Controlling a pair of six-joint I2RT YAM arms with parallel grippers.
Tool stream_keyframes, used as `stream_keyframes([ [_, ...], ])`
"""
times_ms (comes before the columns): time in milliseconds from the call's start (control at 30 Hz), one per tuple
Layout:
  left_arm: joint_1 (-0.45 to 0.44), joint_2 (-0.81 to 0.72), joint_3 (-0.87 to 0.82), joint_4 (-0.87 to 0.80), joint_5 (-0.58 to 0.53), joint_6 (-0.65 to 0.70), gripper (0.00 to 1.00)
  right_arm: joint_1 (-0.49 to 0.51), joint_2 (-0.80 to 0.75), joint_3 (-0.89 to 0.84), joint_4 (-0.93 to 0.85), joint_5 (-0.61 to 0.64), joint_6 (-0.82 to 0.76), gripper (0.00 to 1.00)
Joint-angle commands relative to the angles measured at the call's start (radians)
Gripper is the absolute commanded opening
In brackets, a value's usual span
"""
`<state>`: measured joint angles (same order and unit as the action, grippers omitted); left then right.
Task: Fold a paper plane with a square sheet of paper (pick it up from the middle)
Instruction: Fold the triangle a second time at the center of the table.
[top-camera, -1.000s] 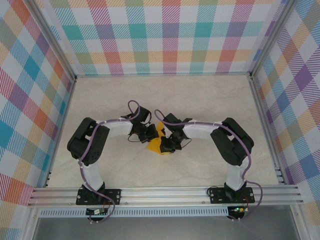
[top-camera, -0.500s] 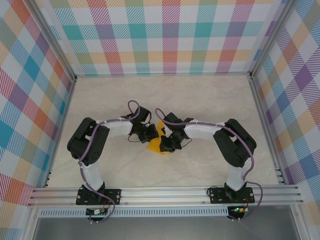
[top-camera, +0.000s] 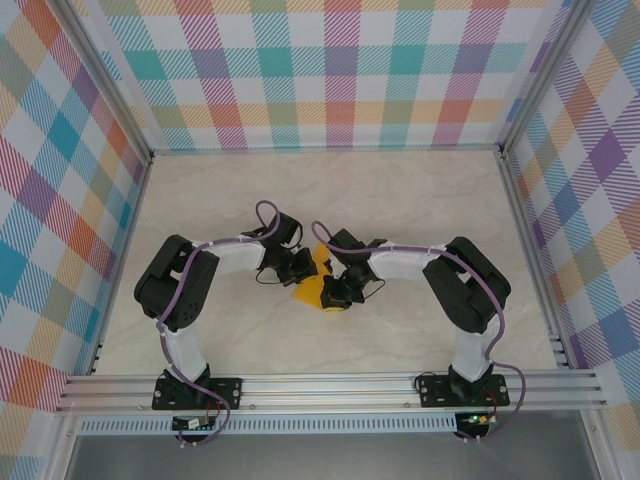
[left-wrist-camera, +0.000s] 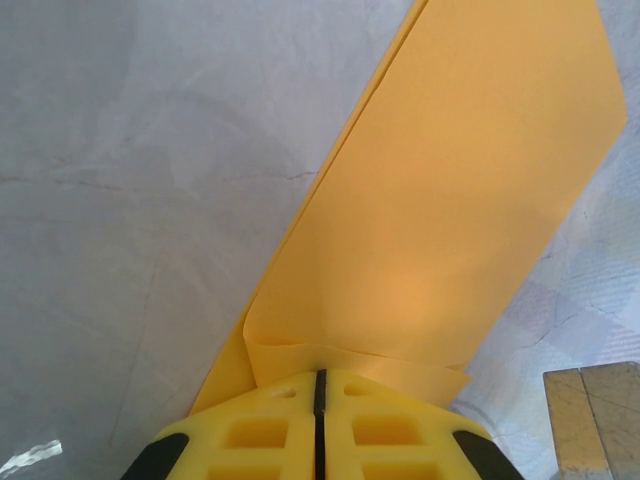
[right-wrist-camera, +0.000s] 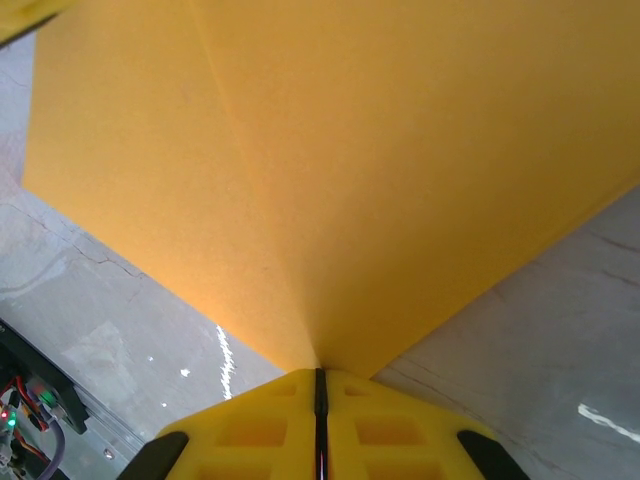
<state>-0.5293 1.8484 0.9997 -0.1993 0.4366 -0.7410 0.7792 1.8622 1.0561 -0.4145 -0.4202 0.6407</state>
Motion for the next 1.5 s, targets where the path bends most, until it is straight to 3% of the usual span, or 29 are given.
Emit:
stream_keyframes([
  [0,-0.008,0.081,-0.058,-0.098,-0.075,-0.007,0.08,0.008,-0.054,-0.003,0.023,-0.004,0.013,0.09],
  [567,-0.008,0.079,-0.062,-0.094,-0.071,-0.009,0.08,0.009,0.022,-0.038,0.079,-0.012,0.030,0.09],
  [900,-0.008,0.073,-0.075,-0.087,-0.080,-0.020,0.08,0.021,-0.048,-0.151,0.049,-0.010,0.014,0.09],
  [1167,-0.008,0.053,-0.099,-0.002,-0.058,-0.011,0.08,0.022,-0.201,-0.122,0.122,0.109,0.054,0.09],
  [1467,-0.009,0.023,-0.101,0.035,-0.050,-0.010,0.08,0.022,-0.108,-0.095,0.225,0.128,0.112,0.09],
])
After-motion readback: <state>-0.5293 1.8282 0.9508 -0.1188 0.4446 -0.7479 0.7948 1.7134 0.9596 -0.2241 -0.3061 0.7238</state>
